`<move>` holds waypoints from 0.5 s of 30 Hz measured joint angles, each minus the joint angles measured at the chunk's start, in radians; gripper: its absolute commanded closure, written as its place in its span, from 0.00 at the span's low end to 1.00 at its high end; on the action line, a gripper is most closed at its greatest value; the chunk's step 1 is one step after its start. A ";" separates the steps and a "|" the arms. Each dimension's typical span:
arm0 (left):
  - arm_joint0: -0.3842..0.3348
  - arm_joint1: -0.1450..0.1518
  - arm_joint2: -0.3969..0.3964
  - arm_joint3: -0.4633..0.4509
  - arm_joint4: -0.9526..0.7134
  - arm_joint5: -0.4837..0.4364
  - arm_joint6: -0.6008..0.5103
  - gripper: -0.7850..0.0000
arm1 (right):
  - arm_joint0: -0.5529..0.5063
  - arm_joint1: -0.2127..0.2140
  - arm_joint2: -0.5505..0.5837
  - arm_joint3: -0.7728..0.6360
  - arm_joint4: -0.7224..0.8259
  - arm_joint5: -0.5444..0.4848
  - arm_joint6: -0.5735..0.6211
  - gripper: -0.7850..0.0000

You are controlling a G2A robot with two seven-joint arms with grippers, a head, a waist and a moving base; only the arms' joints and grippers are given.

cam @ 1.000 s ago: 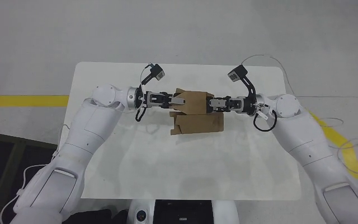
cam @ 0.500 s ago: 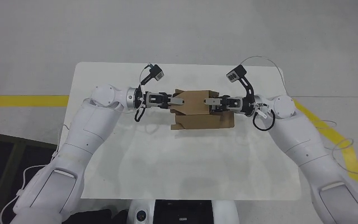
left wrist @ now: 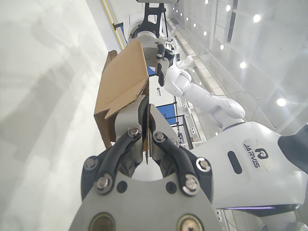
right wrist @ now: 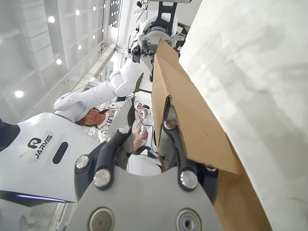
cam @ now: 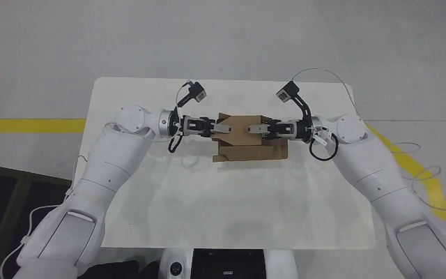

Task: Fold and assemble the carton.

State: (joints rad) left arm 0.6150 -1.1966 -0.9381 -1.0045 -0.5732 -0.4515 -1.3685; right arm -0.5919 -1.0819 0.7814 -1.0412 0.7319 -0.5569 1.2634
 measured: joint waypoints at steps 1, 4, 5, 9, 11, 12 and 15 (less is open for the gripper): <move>0.000 0.000 0.001 0.000 0.000 0.000 0.000 1.00 | 0.001 -0.001 -0.002 0.003 0.000 -0.001 -0.001 0.96; -0.002 -0.001 0.003 0.001 -0.002 0.001 -0.001 1.00 | 0.002 -0.003 -0.008 0.011 0.000 -0.002 -0.002 1.00; -0.003 -0.002 0.004 0.001 -0.002 0.002 -0.002 1.00 | 0.003 -0.003 -0.009 0.012 0.000 -0.001 -0.001 1.00; -0.004 -0.002 0.008 0.000 -0.003 0.008 -0.008 1.00 | 0.005 -0.004 -0.014 0.013 -0.006 0.001 0.001 1.00; -0.004 -0.002 0.009 0.000 -0.004 0.010 -0.011 0.78 | 0.006 -0.004 -0.017 0.014 -0.005 0.003 0.003 1.00; -0.004 -0.002 0.009 0.001 -0.005 0.011 -0.011 0.60 | 0.006 -0.004 -0.017 0.015 -0.005 0.003 0.003 1.00; -0.004 -0.002 0.009 -0.001 -0.006 0.012 -0.012 0.00 | 0.007 -0.004 -0.020 0.017 -0.004 0.004 0.004 1.00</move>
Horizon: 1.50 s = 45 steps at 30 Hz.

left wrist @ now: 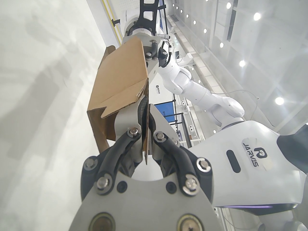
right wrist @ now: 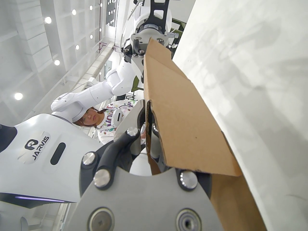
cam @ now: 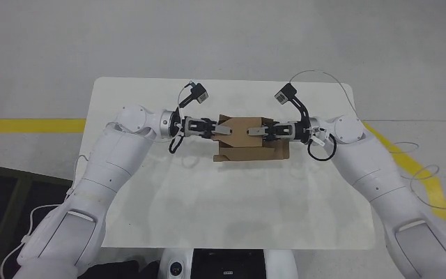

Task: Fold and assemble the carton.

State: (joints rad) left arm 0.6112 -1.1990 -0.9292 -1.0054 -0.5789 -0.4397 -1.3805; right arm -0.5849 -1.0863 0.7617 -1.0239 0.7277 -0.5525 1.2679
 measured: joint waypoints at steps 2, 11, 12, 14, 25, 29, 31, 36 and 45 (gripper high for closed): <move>0.002 0.001 -0.004 0.001 -0.006 -0.003 0.003 0.00 | 0.001 0.000 -0.001 0.003 -0.002 0.000 0.000 1.00; 0.021 0.004 -0.040 0.005 -0.086 0.006 -0.006 0.00 | 0.006 -0.001 -0.011 0.029 -0.027 -0.009 -0.009 1.00; 0.023 0.004 -0.044 0.003 -0.095 0.008 -0.008 0.00 | 0.007 -0.001 -0.012 0.033 -0.030 -0.012 -0.012 1.00; 0.026 0.004 -0.052 -0.002 -0.116 0.012 -0.011 0.00 | 0.009 -0.002 -0.014 0.040 -0.035 -0.016 -0.016 1.00; 0.024 -0.009 -0.059 -0.017 -0.191 0.039 -0.022 0.00 | 0.014 -0.010 -0.014 0.095 -0.038 -0.039 -0.040 1.00; 0.016 -0.017 -0.051 -0.018 -0.204 0.046 -0.024 0.00 | 0.018 -0.015 -0.018 0.091 -0.045 -0.039 -0.040 1.00; 0.010 -0.021 -0.045 -0.020 -0.206 0.044 -0.025 0.00 | 0.020 -0.018 -0.019 0.089 -0.046 -0.040 -0.041 1.00; -0.013 -0.037 -0.020 -0.011 -0.206 0.036 -0.021 0.00 | 0.022 -0.026 -0.024 0.081 -0.049 -0.042 -0.042 1.00; -0.043 -0.062 0.028 0.003 -0.171 0.028 -0.028 0.00 | 0.030 -0.035 -0.021 0.065 -0.073 -0.037 -0.037 1.00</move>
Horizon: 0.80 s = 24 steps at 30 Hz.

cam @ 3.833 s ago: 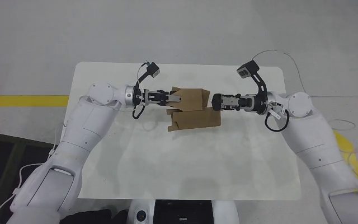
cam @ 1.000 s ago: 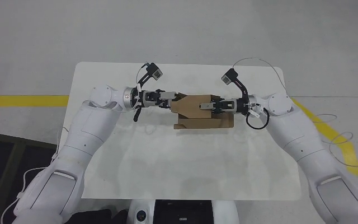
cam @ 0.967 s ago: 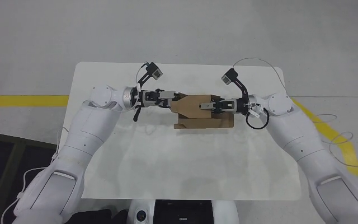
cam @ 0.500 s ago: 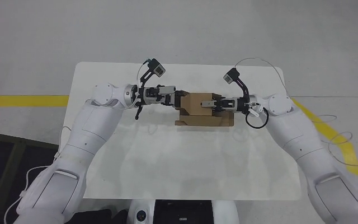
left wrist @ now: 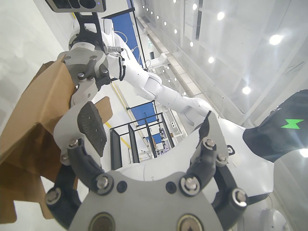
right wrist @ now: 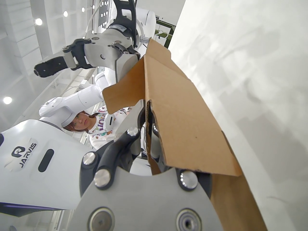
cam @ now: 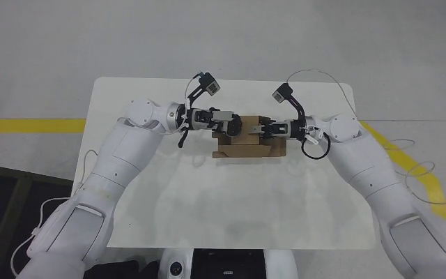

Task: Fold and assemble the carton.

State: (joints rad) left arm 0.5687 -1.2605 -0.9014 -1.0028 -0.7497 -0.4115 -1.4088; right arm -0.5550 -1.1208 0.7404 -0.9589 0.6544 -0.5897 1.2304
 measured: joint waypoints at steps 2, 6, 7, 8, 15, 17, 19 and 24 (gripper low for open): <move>-0.003 -0.005 0.009 -0.004 0.002 0.000 0.000 0.00 | -0.003 0.000 0.003 -0.004 -0.001 0.001 0.001 1.00; -0.010 -0.012 0.021 -0.008 0.024 -0.005 0.005 0.00 | -0.008 0.000 0.009 -0.011 -0.001 0.003 0.003 1.00; -0.012 -0.013 0.022 -0.008 0.031 -0.006 0.006 0.00 | -0.009 0.000 0.011 -0.012 -0.002 0.004 0.004 1.00; -0.014 -0.014 0.024 -0.009 0.040 -0.006 0.007 0.00 | -0.010 0.000 0.013 -0.014 -0.003 0.004 0.004 1.00; -0.024 -0.014 0.025 -0.013 0.091 -0.010 0.010 0.00 | -0.015 0.002 0.028 -0.021 -0.009 0.007 0.007 1.00; -0.028 -0.014 0.028 -0.017 0.111 -0.010 0.010 0.00 | -0.017 0.002 0.031 -0.025 -0.011 0.008 0.008 1.00; -0.029 -0.015 0.031 -0.021 0.123 -0.008 0.008 0.00 | -0.019 0.002 0.035 -0.028 -0.012 0.008 0.008 1.00; -0.029 -0.017 0.036 -0.031 0.119 -0.004 0.004 0.00 | -0.026 0.003 0.044 -0.036 -0.009 0.012 0.012 1.00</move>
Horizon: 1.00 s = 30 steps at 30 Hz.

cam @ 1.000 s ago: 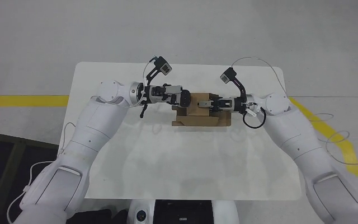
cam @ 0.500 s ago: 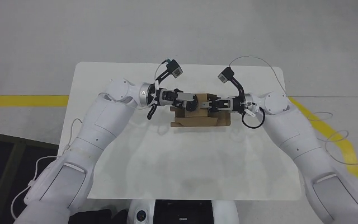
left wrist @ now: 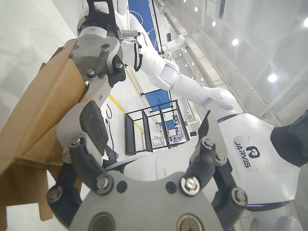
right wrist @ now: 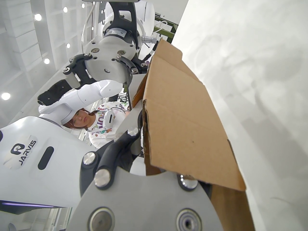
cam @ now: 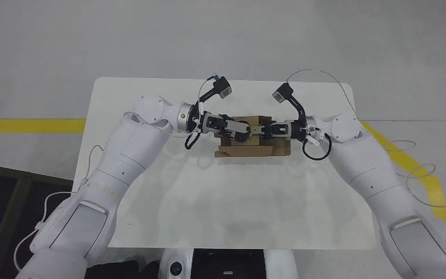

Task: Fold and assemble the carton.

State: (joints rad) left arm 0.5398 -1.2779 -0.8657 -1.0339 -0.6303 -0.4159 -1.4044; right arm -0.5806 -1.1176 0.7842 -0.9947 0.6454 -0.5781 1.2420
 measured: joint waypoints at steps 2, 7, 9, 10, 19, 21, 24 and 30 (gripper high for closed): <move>0.002 0.000 -0.008 0.002 -0.017 -0.006 0.006 0.00 | -0.004 0.001 0.006 0.002 0.002 0.001 0.001 1.00; 0.011 0.008 -0.051 0.013 -0.028 -0.043 0.043 0.00 | -0.011 0.008 0.026 0.015 0.000 0.003 0.003 1.00; 0.019 0.015 -0.073 0.021 -0.028 -0.055 0.055 0.00 | -0.013 0.012 0.036 0.019 -0.002 0.003 0.003 1.00; 0.023 0.017 -0.083 0.025 -0.030 -0.057 0.057 0.00 | -0.013 0.013 0.040 0.019 -0.003 0.003 0.003 1.00; 0.048 0.035 -0.130 0.044 -0.003 -0.041 0.049 0.00 | -0.025 0.021 0.064 -0.007 0.004 0.012 0.012 1.00; 0.049 0.037 -0.130 0.049 0.025 -0.042 0.046 0.00 | -0.029 0.021 0.064 -0.021 0.006 0.017 0.017 1.00; 0.047 0.038 -0.132 0.056 0.035 -0.044 0.044 0.00 | -0.035 0.020 0.058 -0.045 0.006 0.026 0.026 1.00; 0.034 0.041 -0.145 0.074 0.048 -0.050 0.051 0.00 | -0.045 0.015 0.042 -0.079 0.013 0.037 0.037 1.00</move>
State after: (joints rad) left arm 0.5734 -1.2370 -1.0107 -0.9596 -0.5825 -0.4663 -1.3537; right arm -0.6257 -1.1023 0.8266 -1.0737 0.6585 -0.5407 1.2793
